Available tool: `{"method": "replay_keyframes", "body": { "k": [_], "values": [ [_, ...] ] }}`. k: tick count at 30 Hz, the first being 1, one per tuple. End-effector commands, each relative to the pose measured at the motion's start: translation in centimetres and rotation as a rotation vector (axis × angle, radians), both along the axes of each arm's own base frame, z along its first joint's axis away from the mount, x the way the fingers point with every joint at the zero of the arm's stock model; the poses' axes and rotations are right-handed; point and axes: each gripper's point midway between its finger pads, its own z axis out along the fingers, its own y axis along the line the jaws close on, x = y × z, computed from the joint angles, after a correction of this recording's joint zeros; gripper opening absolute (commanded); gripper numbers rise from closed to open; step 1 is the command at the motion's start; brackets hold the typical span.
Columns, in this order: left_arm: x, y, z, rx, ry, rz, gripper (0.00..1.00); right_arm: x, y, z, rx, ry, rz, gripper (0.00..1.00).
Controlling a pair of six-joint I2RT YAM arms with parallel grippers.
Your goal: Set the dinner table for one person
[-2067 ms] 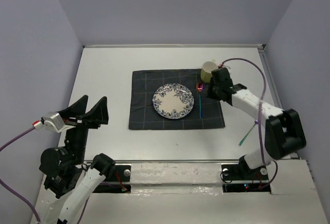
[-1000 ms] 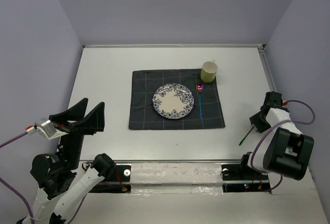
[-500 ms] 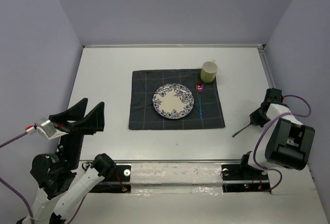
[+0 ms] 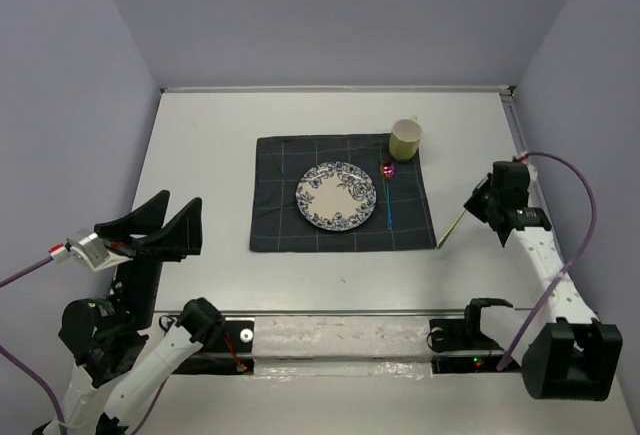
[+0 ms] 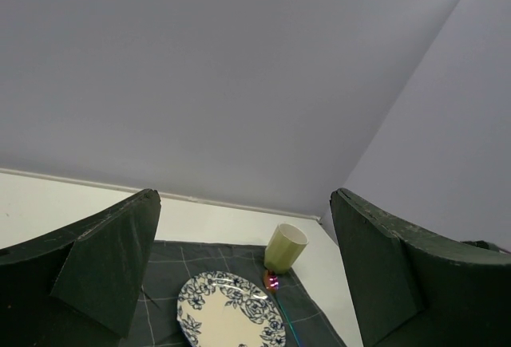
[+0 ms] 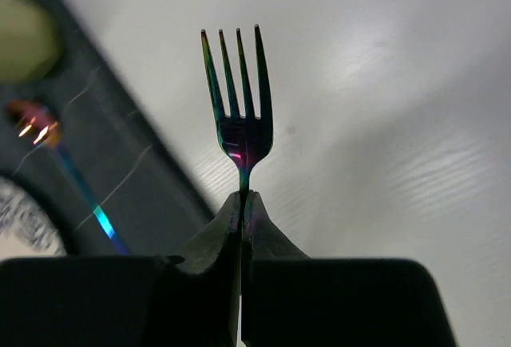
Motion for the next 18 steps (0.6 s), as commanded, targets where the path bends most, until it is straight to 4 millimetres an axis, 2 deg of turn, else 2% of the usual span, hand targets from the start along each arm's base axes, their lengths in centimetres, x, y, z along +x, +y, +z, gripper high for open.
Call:
{"method": "replay_keyframes", "body": {
  "k": [1, 4, 5, 8, 9, 11, 12, 14, 15, 18],
  "values": [
    [-0.8, 1.1, 1.2, -0.031, -0.054, 0.025, 0.99, 2.5, 7.3, 6.8, -0.023, -0.162, 0.246, 0.0],
    [-0.6, 1.0, 1.1, -0.027, -0.049, 0.032, 0.99, 3.2, 13.0, 8.8, 0.0, -0.205, 0.391, 0.0],
    [0.2, 0.5, 0.6, -0.005, -0.023, 0.038, 0.99, 3.6, 16.7, 9.5, 0.002, -0.217, 0.47, 0.0],
    [1.0, 0.2, 0.1, 0.016, 0.006, 0.057, 0.99, 4.4, 22.9, 9.5, 0.04, -0.219, 0.591, 0.0],
    [1.2, 0.2, 0.0, 0.019, 0.012, 0.065, 0.99, 5.0, 27.0, 9.4, 0.069, -0.217, 0.667, 0.0],
    [1.7, 0.1, -0.4, 0.032, 0.032, 0.081, 0.99, 6.0, 30.6, 9.6, 0.096, -0.226, 0.713, 0.0],
    [1.9, 0.2, -0.5, 0.034, 0.037, 0.093, 0.99, 6.9, 33.4, 9.4, 0.117, -0.219, 0.75, 0.0],
    [2.4, 0.0, -0.9, 0.046, 0.056, 0.102, 0.99, 7.6, 36.9, 9.7, 0.186, -0.241, 0.788, 0.0],
    [2.6, 0.1, -1.0, 0.052, 0.062, 0.114, 0.99, 8.1, 39.4, 9.3, 0.196, -0.236, 0.815, 0.0],
    [3.3, -0.2, -1.4, 0.069, 0.084, 0.124, 0.99, 8.5, 43.4, 8.2, 0.222, -0.214, 0.853, 0.0]
  ]
}}
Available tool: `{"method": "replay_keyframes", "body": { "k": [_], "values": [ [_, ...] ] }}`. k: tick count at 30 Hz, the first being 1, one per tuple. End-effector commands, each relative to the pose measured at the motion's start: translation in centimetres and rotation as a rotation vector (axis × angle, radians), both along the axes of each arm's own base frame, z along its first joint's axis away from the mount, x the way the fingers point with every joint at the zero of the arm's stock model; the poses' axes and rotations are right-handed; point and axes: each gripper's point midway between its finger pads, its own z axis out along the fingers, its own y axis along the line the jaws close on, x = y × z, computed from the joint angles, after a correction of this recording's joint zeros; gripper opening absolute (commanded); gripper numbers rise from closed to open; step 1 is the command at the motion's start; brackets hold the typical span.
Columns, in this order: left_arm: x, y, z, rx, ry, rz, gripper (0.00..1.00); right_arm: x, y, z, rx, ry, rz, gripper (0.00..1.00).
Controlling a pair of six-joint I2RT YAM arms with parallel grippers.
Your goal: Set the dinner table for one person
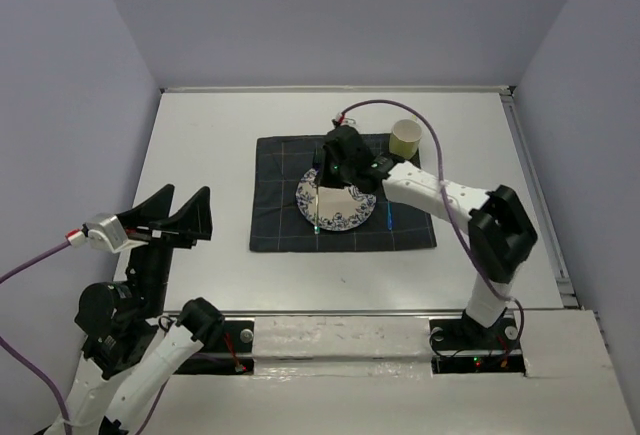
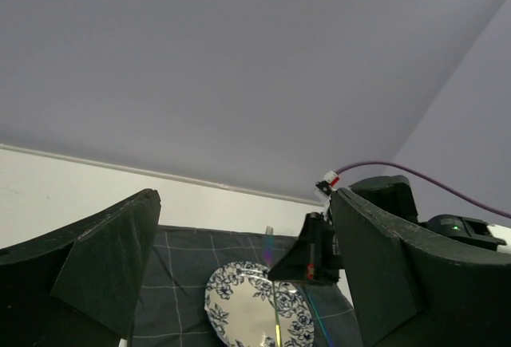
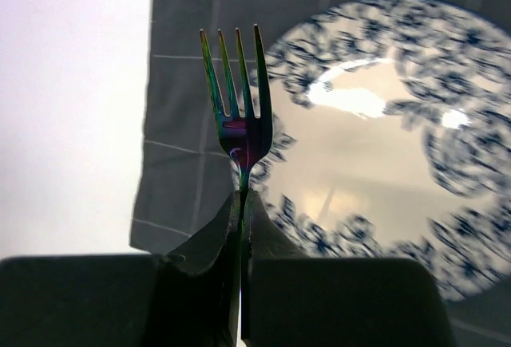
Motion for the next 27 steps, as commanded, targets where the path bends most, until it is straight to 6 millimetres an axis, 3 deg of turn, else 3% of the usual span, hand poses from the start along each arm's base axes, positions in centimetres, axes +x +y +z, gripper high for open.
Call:
{"method": "replay_keyframes", "body": {
  "k": [1, 3, 4, 5, 12, 22, 27],
  "values": [
    [1.6, -0.1, -0.5, 0.032, 0.029, 0.056, 0.99, 1.4, 8.3, 2.9, 0.167, -0.037, 0.069, 0.0],
    [1.8, -0.1, -0.5, 0.035, 0.032, 0.062, 0.99, 1.6, 10.1, 1.7, 0.16, -0.022, 0.076, 0.0],
    [1.9, -0.1, -0.6, 0.039, 0.034, 0.068, 0.99, 2.1, 10.7, -0.7, 0.137, 0.012, 0.067, 0.0],
    [2.0, 0.0, -0.6, 0.039, 0.033, 0.072, 0.99, 2.1, 11.9, -0.4, 0.16, 0.017, 0.073, 0.0],
    [2.2, 0.1, -0.6, 0.042, 0.033, 0.082, 0.99, 3.8, 14.5, -3.9, 0.136, 0.078, 0.068, 0.0],
    [2.1, 0.0, -0.5, 0.042, 0.027, 0.077, 0.99, 4.7, 14.2, -6.5, 0.053, 0.098, 0.04, 0.0],
    [2.0, 0.0, -0.4, 0.04, 0.022, 0.072, 0.99, 4.9, 13.6, -6.8, 0.018, 0.091, 0.021, 0.0]
  ]
}}
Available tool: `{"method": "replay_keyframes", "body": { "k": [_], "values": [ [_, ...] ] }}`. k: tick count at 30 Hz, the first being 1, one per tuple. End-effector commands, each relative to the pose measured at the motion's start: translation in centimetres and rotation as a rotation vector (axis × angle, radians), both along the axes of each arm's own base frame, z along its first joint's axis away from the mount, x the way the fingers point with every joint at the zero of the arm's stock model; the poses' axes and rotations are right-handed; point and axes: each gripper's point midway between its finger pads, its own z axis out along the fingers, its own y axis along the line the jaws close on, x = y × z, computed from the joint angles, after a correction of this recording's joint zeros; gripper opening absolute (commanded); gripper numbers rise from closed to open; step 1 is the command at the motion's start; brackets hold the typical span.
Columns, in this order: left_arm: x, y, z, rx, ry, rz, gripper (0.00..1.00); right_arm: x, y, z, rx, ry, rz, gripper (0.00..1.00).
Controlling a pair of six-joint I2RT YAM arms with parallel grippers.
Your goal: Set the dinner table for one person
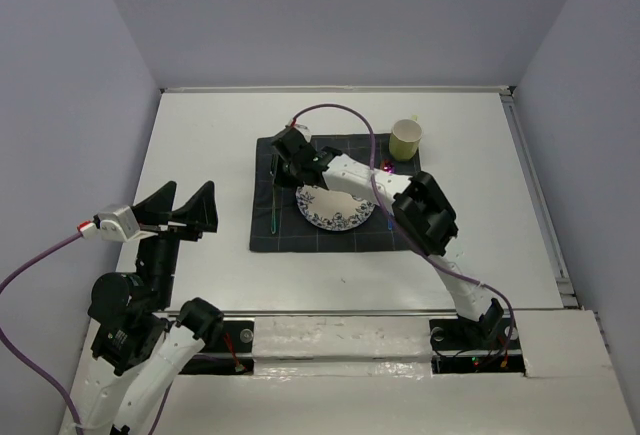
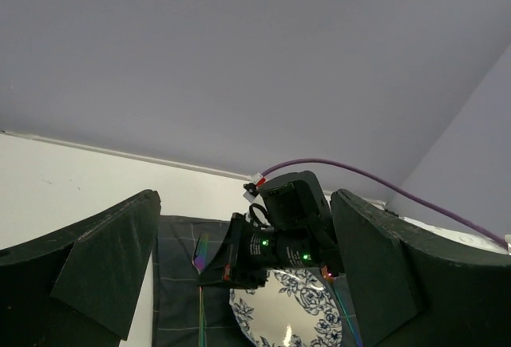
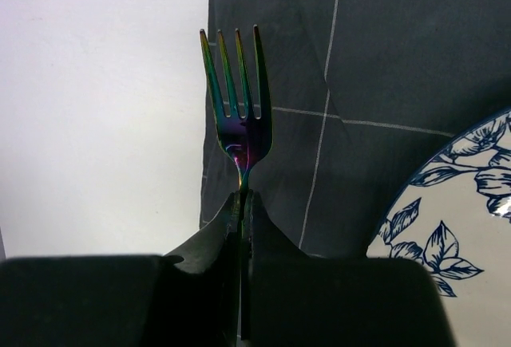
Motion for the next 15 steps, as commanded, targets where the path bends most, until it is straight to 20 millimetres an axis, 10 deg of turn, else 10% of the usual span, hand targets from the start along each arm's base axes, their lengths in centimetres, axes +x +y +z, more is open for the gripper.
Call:
{"method": "replay_keyframes", "body": {
  "k": [1, 15],
  "values": [
    [-0.1, 0.0, 1.0, -0.02, -0.038, 0.0, 0.99, 0.9, -0.1, 0.7, -0.024, -0.027, -0.019, 0.0],
    [0.0, -0.1, 1.0, -0.019, -0.036, -0.005, 0.99, 3.2, -1.4, -1.9, -0.078, 0.005, -0.067, 0.0]
  ]
}}
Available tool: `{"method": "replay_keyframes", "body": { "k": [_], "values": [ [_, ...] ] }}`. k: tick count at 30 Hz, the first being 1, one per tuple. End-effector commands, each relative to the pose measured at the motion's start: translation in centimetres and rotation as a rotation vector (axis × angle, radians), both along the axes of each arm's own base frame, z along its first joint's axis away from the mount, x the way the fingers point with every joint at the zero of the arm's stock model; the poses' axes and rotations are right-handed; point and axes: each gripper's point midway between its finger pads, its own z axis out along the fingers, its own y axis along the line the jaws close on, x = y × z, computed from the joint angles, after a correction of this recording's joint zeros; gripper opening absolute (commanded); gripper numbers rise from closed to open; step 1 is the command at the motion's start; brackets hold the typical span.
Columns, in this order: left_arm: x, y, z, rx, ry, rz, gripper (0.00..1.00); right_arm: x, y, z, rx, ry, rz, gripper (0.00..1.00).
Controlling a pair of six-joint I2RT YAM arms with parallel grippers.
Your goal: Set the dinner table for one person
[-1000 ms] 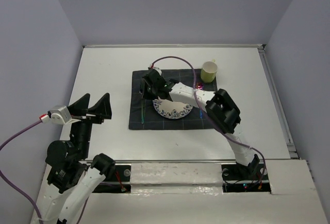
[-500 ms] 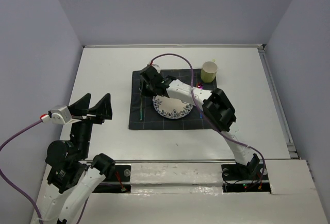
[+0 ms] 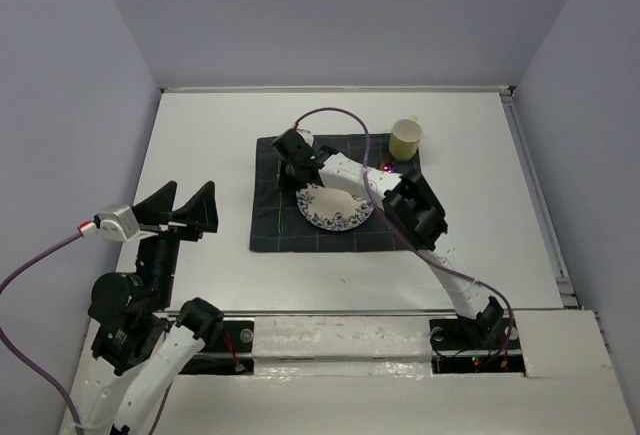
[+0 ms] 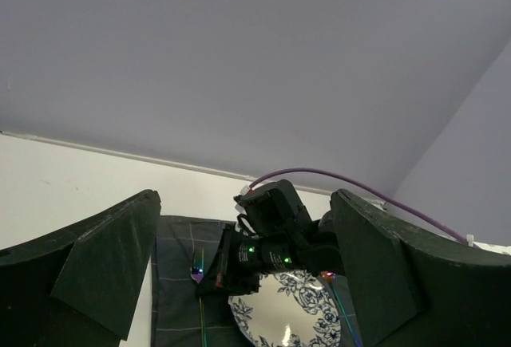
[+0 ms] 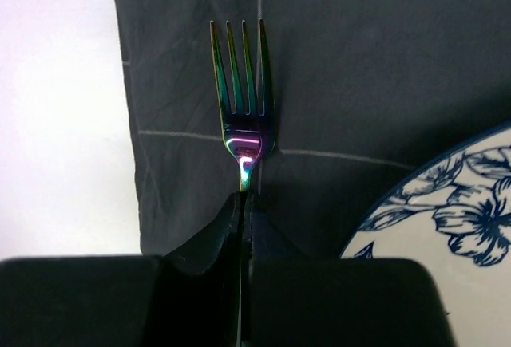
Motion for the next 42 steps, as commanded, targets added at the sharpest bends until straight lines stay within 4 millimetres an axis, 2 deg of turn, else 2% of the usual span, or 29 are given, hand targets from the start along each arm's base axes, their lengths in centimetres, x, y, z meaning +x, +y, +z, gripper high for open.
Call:
{"method": "replay_keyframes", "body": {
  "k": [1, 2, 5, 6, 8, 11, 12, 13, 14, 15, 17, 19, 20, 22, 23, 25, 26, 29, 30, 33, 34, 35, 36, 37, 38, 39, 40, 41, 42],
  "values": [
    [0.0, 0.0, 1.0, -0.019, -0.038, 0.001, 0.99, 1.9, 0.1, 1.6, 0.005, -0.046, -0.027, 0.0],
    [0.0, 0.0, 1.0, -0.017, -0.038, 0.0, 0.99, 2.0, 0.2, 1.8, 0.008, -0.05, -0.026, 0.04],
    [0.0, 0.0, 1.0, -0.017, -0.035, -0.001, 0.99, 2.0, 0.4, 1.7, 0.009, -0.047, -0.019, 0.26],
    [0.0, -0.1, 1.0, -0.017, -0.035, -0.002, 0.99, 1.9, 0.4, 1.7, 0.009, -0.045, -0.017, 0.39],
    [0.1, -0.2, 0.9, -0.014, -0.032, -0.004, 0.99, 1.8, 0.3, 2.2, 0.016, -0.046, -0.016, 0.48],
    [0.2, -0.2, 0.8, -0.01, -0.028, -0.003, 0.99, 1.8, 0.4, 4.6, 0.044, -0.077, -0.004, 0.62],
    [0.2, -0.2, 0.8, -0.011, -0.028, -0.002, 0.99, 1.9, 0.6, 7.1, 0.076, -0.116, 0.005, 0.68],
    [0.3, -0.2, 0.8, -0.008, -0.025, 0.0, 0.99, 1.8, 0.4, 7.9, 0.085, -0.129, 0.013, 0.72],
    [0.4, -0.1, 0.7, -0.008, -0.021, 0.004, 0.99, 1.9, 0.7, 9.6, 0.114, -0.168, 0.029, 0.84],
    [0.4, -0.1, 0.7, -0.008, -0.018, 0.009, 0.99, 0.9, 0.6, 12.0, 0.144, -0.196, 0.05, 0.89],
    [0.6, 0.1, 0.5, -0.004, -0.008, 0.024, 0.99, 0.7, 0.5, 15.5, 0.199, -0.279, 0.082, 1.0],
    [0.7, 0.3, 0.4, -0.003, 0.0, 0.036, 0.99, -0.5, -0.2, 18.5, 0.228, -0.337, 0.101, 1.0],
    [0.8, 0.4, 0.3, -0.003, 0.004, 0.044, 0.99, -1.6, -1.6, 21.1, 0.253, -0.39, 0.113, 1.0],
    [1.0, 0.4, 0.2, -0.003, 0.011, 0.049, 0.99, -3.3, -3.1, 23.5, 0.275, -0.447, 0.129, 1.0],
    [1.0, 0.5, 0.2, -0.003, 0.012, 0.055, 0.99, -5.3, -5.4, 24.8, 0.284, -0.476, 0.136, 1.0],
    [1.1, 0.5, 0.0, -0.001, 0.017, 0.058, 0.99, -6.9, -7.6, 27.2, 0.311, -0.568, 0.149, 1.0],
    [1.1, 0.5, 0.1, -0.001, 0.017, 0.059, 0.99, -8.8, -10.2, 28.6, 0.317, -0.629, 0.158, 1.0],
    [1.2, 0.5, 0.1, 0.009, 0.018, 0.062, 0.99, -11.1, -14.6, 29.6, 0.272, -0.695, 0.132, 1.0],
    [1.1, 0.5, 0.0, 0.008, 0.015, 0.062, 0.99, -12.9, -17.1, 30.6, 0.283, -0.733, 0.121, 1.0],
    [1.1, 0.6, 0.1, 0.017, 0.009, 0.064, 0.99, -15.6, -21.7, 31.9, 0.28, -0.83, 0.089, 1.0],
    [1.2, 0.6, 0.1, 0.018, 0.013, 0.067, 0.99, -17.7, -24.7, 33.0, 0.319, -0.894, 0.055, 1.0],
    [1.3, 0.6, 0.1, 0.017, 0.015, 0.071, 0.99, -18.6, -26.5, 33.5, 0.329, -0.932, 0.026, 1.0],
    [1.4, 0.7, 0.1, 0.009, 0.018, 0.077, 0.99, -20.1, -30.1, 33.8, 0.353, -0.989, -0.061, 1.0],
    [1.5, 0.6, 0.0, 0.011, 0.02, 0.074, 0.99, -20.1, -30.1, 33.6, 0.349, -0.984, -0.06, 1.0],
    [1.7, 0.6, 0.0, 0.016, 0.02, 0.074, 0.99, -22.1, -35.0, 34.4, 0.409, -1.06, -0.196, 1.0],
    [1.8, 0.4, -0.1, 0.02, 0.023, 0.07, 0.99, -21.8, -34.6, 32.9, 0.382, -1.039, -0.187, 1.0],
    [2.0, 0.5, -0.1, 0.018, 0.027, 0.077, 0.99, -22.8, -36.6, 33.2, 0.418, -1.075, -0.238, 1.0],
    [2.0, 0.3, -0.1, 0.019, 0.025, 0.07, 0.99, -22.7, -36.8, 31.5, 0.399, -1.054, -0.248, 1.0],
    [2.1, 0.2, -0.1, 0.023, 0.022, 0.061, 0.99, -22.6, -37.4, 30.8, 0.397, -1.049, -0.278, 1.0]
  ]
}}
